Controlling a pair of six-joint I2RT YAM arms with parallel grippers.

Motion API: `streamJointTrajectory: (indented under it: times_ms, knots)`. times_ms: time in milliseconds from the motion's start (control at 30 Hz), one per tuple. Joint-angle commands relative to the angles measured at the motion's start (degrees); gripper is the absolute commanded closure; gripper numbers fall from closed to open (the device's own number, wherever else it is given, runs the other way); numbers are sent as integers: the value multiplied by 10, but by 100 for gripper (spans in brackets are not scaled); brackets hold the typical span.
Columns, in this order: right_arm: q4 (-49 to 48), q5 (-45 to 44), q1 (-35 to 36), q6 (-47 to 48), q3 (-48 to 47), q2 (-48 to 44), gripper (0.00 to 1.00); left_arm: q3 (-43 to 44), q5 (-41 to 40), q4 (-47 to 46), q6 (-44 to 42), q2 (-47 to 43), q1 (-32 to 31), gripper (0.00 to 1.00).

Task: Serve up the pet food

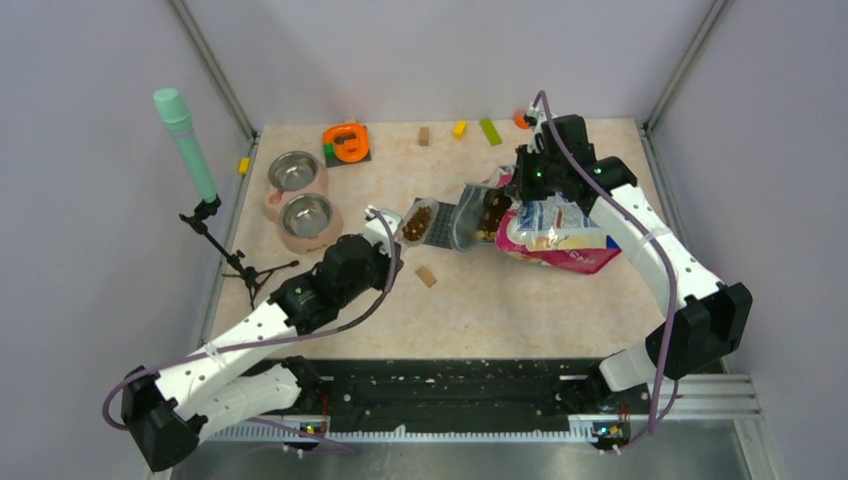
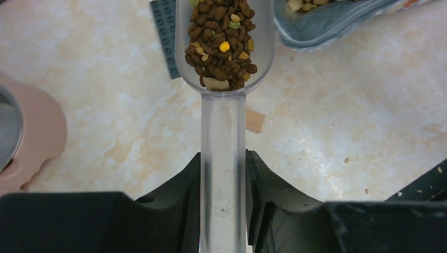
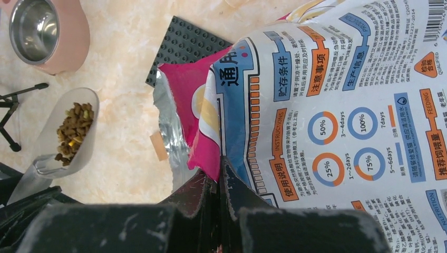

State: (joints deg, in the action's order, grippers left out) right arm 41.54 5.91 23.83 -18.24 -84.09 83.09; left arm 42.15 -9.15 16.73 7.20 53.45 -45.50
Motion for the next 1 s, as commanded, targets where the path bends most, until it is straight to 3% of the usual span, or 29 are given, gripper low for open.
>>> streamJointTrajectory:
  times_ms: [0,233,400,967]
  knots:
    - [-70,34,3,-12,-50,5,100,-9,-105,16,58,-30,0,100]
    - [-67,45,3,-8,-64,17,100,84,-212,126,158,76,16,100]
    - [-65,45,4,-6,-65,16,100,147,-201,184,238,149,59,100]
    - [-72,55,4,-8,-41,-2,100,203,-191,274,343,187,189,100]
